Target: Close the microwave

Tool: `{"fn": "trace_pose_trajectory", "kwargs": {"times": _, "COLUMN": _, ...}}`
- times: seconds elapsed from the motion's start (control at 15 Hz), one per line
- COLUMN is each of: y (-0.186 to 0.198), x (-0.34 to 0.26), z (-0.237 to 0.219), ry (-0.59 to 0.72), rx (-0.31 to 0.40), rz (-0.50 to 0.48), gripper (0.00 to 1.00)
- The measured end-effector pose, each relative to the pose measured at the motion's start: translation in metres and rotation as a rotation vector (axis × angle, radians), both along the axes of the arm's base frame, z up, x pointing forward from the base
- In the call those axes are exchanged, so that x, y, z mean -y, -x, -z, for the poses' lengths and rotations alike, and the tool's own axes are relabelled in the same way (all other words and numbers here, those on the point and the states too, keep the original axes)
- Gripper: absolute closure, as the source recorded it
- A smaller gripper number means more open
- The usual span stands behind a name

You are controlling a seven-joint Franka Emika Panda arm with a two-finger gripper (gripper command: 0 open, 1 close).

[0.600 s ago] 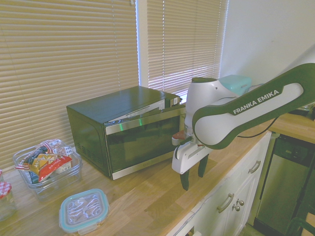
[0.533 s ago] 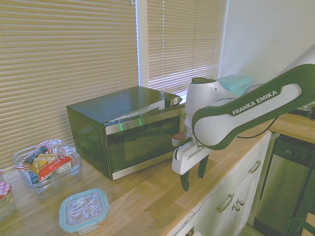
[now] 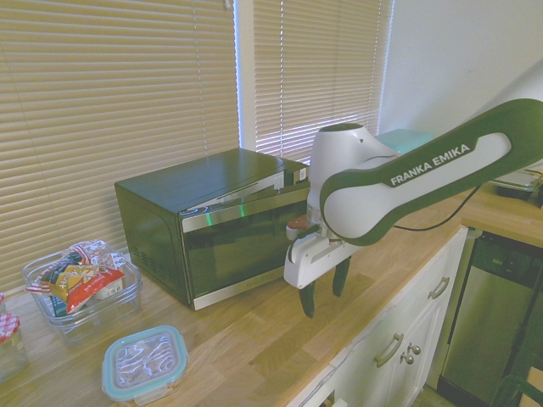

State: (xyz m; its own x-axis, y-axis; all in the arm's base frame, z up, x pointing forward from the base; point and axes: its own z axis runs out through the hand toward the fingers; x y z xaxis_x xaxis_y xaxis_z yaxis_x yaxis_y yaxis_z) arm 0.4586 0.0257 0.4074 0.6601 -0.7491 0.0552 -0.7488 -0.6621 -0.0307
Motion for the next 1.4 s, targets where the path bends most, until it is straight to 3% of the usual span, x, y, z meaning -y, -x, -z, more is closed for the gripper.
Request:
{"fn": "trace_pose_trajectory", "kwargs": {"times": 0.93, "y": -0.073, "x": 0.035, "z": -0.061, "ry": 0.002, "rx": 0.054, "rz": 0.075, "gripper": 0.00}}
{"fn": "trace_pose_trajectory", "kwargs": {"times": 1.4, "y": -0.116, "x": 0.054, "z": -0.073, "ry": -0.003, "rx": 0.039, "rz": 0.073, "gripper": 0.00}}
